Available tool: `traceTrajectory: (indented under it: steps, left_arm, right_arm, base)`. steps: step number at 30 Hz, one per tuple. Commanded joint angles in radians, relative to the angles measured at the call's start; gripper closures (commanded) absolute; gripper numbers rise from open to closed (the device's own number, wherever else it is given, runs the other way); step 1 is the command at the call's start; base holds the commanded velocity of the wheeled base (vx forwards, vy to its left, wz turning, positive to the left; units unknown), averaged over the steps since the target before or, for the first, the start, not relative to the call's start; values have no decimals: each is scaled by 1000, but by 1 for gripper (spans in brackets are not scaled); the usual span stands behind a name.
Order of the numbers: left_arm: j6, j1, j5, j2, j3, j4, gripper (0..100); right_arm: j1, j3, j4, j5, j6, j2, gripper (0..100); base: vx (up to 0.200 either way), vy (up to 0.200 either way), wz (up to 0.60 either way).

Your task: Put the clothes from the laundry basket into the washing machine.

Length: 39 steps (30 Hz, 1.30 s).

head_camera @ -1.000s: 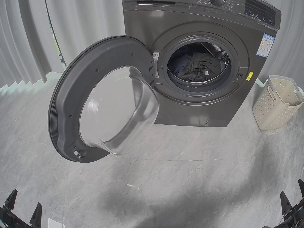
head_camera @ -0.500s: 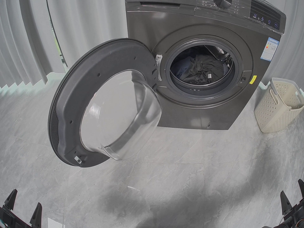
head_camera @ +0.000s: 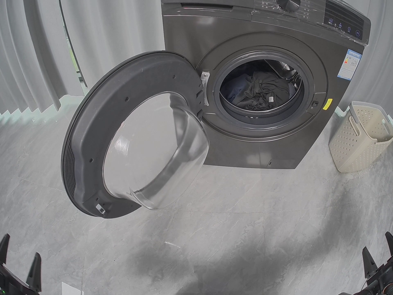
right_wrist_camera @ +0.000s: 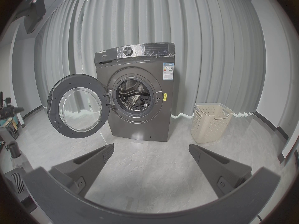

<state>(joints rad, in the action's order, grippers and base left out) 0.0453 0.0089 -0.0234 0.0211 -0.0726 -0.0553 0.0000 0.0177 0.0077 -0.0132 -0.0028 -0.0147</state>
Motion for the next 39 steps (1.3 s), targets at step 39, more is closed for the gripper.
traceTrajectory:
  steps: [39]
  left_arm:
    - [-107,-426,-302,1093,-428,-511,0]
  right_arm:
    - [0,-15,0,2,1,12,0]
  base:
    - [0,0,0]
